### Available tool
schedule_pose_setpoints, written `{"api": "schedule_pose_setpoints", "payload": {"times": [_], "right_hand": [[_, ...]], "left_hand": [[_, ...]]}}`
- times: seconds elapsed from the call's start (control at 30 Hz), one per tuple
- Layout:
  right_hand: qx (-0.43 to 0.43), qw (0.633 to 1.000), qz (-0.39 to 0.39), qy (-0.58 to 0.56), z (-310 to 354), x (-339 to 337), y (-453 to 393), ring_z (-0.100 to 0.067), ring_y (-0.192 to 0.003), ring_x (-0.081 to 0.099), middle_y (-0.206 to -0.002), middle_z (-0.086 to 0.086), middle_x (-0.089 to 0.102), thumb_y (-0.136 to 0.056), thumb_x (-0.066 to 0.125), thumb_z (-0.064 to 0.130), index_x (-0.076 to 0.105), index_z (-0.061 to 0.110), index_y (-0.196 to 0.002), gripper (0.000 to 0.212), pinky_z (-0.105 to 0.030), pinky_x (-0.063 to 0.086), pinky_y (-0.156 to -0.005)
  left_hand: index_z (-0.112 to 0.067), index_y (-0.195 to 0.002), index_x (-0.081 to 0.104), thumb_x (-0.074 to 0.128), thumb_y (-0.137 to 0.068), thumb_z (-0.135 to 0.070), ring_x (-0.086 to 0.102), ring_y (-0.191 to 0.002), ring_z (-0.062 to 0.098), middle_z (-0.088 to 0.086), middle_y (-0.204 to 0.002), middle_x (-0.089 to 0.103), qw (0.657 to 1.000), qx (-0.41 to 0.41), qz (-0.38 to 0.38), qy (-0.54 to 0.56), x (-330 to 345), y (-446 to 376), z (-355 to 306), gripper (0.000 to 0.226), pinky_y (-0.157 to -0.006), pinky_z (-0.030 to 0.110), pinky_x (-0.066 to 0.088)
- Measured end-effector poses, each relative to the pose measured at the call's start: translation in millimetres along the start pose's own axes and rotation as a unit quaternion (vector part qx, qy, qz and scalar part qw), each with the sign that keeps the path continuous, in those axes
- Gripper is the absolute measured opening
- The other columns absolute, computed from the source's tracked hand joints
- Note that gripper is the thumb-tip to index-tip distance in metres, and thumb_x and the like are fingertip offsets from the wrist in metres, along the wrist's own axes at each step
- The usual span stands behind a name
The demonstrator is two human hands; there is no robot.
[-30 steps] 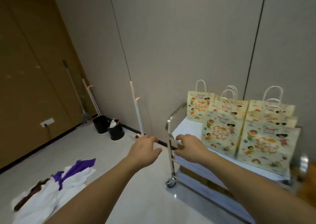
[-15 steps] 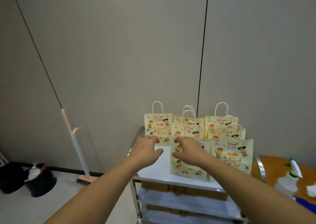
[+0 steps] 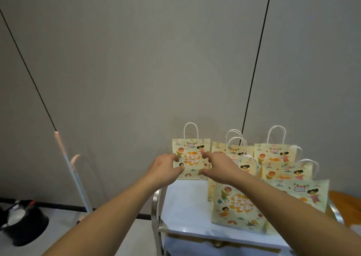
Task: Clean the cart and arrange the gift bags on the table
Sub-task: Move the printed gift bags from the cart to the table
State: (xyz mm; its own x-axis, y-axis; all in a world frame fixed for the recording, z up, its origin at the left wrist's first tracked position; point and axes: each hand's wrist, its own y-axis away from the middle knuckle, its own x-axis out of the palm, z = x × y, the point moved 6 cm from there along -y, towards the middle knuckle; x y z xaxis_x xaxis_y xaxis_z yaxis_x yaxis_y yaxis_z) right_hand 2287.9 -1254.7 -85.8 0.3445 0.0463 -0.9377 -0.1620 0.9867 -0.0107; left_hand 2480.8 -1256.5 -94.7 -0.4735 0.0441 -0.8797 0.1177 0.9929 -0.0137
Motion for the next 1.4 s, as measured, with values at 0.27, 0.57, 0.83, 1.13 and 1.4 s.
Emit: {"api": "schedule_pose_setpoints", "payload": {"times": [0.27, 0.57, 0.83, 1.13, 1.4], "right_hand": [[0.029, 0.998, 0.007, -0.057, -19.4, 7.9, -142.3, -0.02, -0.109, 0.064, -0.131, -0.002, 0.063, -0.091, 0.069, 0.043, 0.05, 0.022, -0.143, 0.059, -0.034, 0.055, -0.09], [0.102, 0.988, 0.012, -0.119, -78.6, 15.9, -234.4, -0.017, -0.093, 0.07, -0.117, -0.004, 0.07, -0.091, 0.069, 0.04, 0.051, 0.021, -0.142, 0.057, -0.026, 0.054, -0.081], [0.175, 0.976, -0.022, -0.123, -107.0, 20.5, -238.5, -0.022, -0.118, 0.06, -0.129, -0.006, 0.064, -0.09, 0.069, 0.043, 0.053, 0.021, -0.141, 0.057, -0.034, 0.05, -0.097], [0.224, 0.941, -0.135, -0.215, -59.3, -2.3, -202.5, -0.015, -0.096, 0.059, -0.114, 0.003, 0.059, -0.073, 0.088, 0.037, 0.043, 0.032, -0.143, 0.084, -0.024, 0.049, -0.072], [0.251, 0.868, -0.292, -0.313, -7.7, -10.6, -121.3, -0.013, -0.094, 0.068, -0.106, 0.008, 0.068, -0.081, 0.083, 0.03, 0.057, 0.028, -0.117, 0.045, -0.036, 0.063, -0.072]], "left_hand": [[-0.022, -0.133, 0.058, 0.063, -0.095, -0.045, 0.056, -0.113, 0.019, 0.0, -0.13, 0.058, 1.0, -0.015, -0.014, 0.005, -15.4, -142.3, 13.8, 0.045, -0.095, 0.035, 0.049], [-0.015, -0.151, 0.037, 0.066, -0.093, -0.035, 0.034, -0.14, 0.029, 0.008, -0.15, 0.041, 0.998, 0.049, 0.01, -0.047, 21.7, -297.2, -34.4, 0.068, -0.114, 0.039, 0.033], [-0.015, -0.062, 0.058, 0.069, -0.083, -0.032, 0.062, -0.077, 0.024, 0.005, -0.074, 0.062, 0.996, 0.048, 0.07, -0.031, 59.4, -328.6, -40.4, 0.03, -0.066, 0.032, 0.052], [-0.005, -0.059, 0.057, 0.057, -0.074, -0.025, 0.061, -0.071, 0.039, 0.011, -0.058, 0.053, 0.986, 0.158, -0.051, 0.027, -59.1, -297.8, -73.9, 0.025, -0.06, 0.029, 0.046], [-0.008, -0.063, 0.062, 0.057, -0.08, -0.024, 0.058, -0.069, 0.029, 0.008, -0.064, 0.062, 0.939, 0.322, -0.112, 0.055, -137.0, -213.1, -121.8, 0.025, -0.053, 0.026, 0.035]]}}
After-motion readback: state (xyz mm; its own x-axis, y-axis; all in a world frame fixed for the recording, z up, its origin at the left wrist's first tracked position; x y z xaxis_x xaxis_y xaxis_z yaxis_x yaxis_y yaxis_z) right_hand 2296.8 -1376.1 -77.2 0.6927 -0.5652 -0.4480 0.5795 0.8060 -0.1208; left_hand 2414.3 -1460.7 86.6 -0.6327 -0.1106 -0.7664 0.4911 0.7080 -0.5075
